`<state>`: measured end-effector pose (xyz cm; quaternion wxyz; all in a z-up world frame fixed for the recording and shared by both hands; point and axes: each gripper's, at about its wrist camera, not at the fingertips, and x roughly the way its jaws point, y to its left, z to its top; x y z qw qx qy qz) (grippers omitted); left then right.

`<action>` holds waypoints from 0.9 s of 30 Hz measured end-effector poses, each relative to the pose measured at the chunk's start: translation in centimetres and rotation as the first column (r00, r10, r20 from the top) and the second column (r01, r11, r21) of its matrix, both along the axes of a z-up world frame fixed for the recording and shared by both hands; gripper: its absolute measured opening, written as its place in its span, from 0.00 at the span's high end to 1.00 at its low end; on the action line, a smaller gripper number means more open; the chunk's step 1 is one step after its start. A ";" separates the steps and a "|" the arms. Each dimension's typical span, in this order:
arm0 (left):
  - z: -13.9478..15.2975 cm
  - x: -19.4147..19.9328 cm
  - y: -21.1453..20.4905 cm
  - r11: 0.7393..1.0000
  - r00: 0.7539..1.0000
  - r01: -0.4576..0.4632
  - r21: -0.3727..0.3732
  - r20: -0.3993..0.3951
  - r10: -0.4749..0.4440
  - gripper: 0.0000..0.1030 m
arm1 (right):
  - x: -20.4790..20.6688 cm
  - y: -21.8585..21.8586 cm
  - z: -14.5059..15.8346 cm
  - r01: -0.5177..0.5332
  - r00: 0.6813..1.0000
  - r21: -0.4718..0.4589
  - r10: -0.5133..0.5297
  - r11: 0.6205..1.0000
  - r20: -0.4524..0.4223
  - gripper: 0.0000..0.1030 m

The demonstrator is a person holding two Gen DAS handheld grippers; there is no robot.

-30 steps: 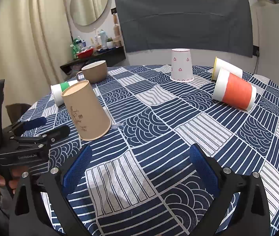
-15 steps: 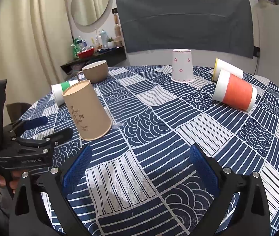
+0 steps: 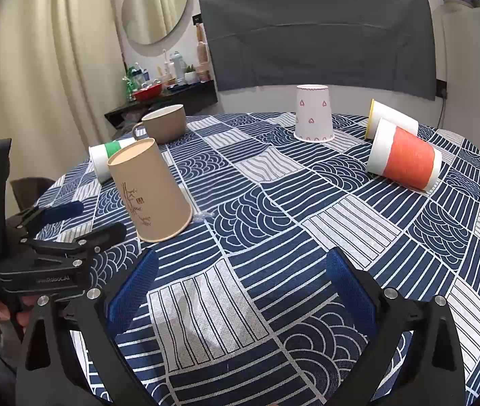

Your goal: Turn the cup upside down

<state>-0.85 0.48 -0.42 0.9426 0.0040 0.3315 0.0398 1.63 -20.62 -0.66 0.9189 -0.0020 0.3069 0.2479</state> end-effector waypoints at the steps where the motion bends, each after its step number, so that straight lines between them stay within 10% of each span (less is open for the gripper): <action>1: 0.0 0.0 0.0 1.000 1.000 -0.001 0.001 0.000 0.001 0.06 | 0.0 0.0 0.0 0.000 1.000 0.000 0.000 1.000 -0.001 0.08; 27: 0.0 0.0 0.2 1.000 1.000 -0.006 -0.011 -0.003 0.006 0.06 | 0.0 0.0 0.0 0.001 1.000 0.001 -0.001 1.000 -0.002 0.08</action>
